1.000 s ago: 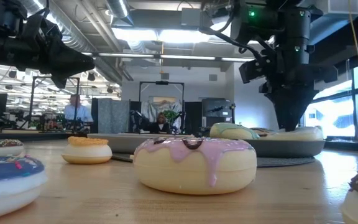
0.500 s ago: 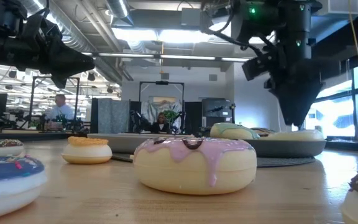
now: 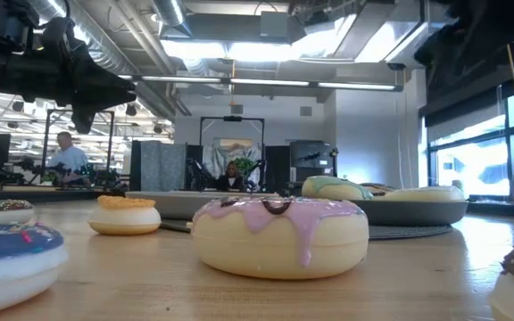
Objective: Pick & Place donuts
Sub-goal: Put the small orange donut on the gray plate
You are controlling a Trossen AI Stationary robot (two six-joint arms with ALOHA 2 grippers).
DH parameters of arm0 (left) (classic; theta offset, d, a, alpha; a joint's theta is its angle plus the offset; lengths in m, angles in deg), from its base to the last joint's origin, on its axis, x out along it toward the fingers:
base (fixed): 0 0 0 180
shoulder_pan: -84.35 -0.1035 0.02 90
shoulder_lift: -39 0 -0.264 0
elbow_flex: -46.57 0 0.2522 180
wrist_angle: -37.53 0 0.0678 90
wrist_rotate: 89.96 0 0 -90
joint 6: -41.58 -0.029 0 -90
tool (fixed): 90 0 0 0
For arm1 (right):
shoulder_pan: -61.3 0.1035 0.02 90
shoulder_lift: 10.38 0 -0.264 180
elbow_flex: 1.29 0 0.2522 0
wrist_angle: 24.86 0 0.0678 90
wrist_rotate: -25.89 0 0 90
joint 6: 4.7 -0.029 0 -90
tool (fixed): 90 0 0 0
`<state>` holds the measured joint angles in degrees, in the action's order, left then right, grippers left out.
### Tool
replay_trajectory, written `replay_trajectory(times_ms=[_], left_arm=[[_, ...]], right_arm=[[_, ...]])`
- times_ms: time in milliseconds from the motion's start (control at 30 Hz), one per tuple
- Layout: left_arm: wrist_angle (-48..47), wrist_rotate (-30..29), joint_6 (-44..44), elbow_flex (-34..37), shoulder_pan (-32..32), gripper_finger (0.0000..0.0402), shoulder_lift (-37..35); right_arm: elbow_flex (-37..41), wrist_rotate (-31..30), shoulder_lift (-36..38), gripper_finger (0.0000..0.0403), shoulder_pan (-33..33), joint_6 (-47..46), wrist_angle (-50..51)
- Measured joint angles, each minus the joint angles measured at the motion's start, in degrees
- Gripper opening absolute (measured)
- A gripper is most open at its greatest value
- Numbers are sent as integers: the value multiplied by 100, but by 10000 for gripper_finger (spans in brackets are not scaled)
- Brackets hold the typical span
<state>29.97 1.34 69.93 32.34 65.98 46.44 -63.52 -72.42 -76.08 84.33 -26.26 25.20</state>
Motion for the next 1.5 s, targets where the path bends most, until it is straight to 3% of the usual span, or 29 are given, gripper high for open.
replay_trajectory(times_ms=[100, 267, 367, 500, 733, 1000, 1133, 1267, 1500], left_arm=[[1, -39, 157, 0, 0, 88, 0], [715, 938, 195, 0, 221, 88, 146], [1276, 1276, -75, -161, 556, 88, 424], [1341, 1337, -693, -641, 1064, 88, 985], [1136, 1306, -1324, -1616, 1844, 88, 2723], [297, 616, -1803, -2399, 2881, 88, 4853], [280, 69, -1492, -2574, 3317, 88, 5740], [293, -631, -1308, -2837, 3655, 88, 6472], [131, -1251, -1471, -3413, 4078, 88, 7471]], right_arm=[[738, -273, 544, 186, 353, 76, -1148], [1598, -300, 1078, 186, 509, 97, -2263], [1823, -621, 1213, 186, 474, 108, -2406], [1877, -1186, 1222, 186, 418, 119, -2449], [1879, -1382, 1208, 186, 318, 381, -2457], [1879, -1380, 1208, 186, 282, 379, -2456], [1879, -1377, 1205, 186, 282, 400, -2452], [1879, -1377, 1205, 186, 282, 577, -2451], [1879, -1375, 1205, 186, 282, 682, -2448]])
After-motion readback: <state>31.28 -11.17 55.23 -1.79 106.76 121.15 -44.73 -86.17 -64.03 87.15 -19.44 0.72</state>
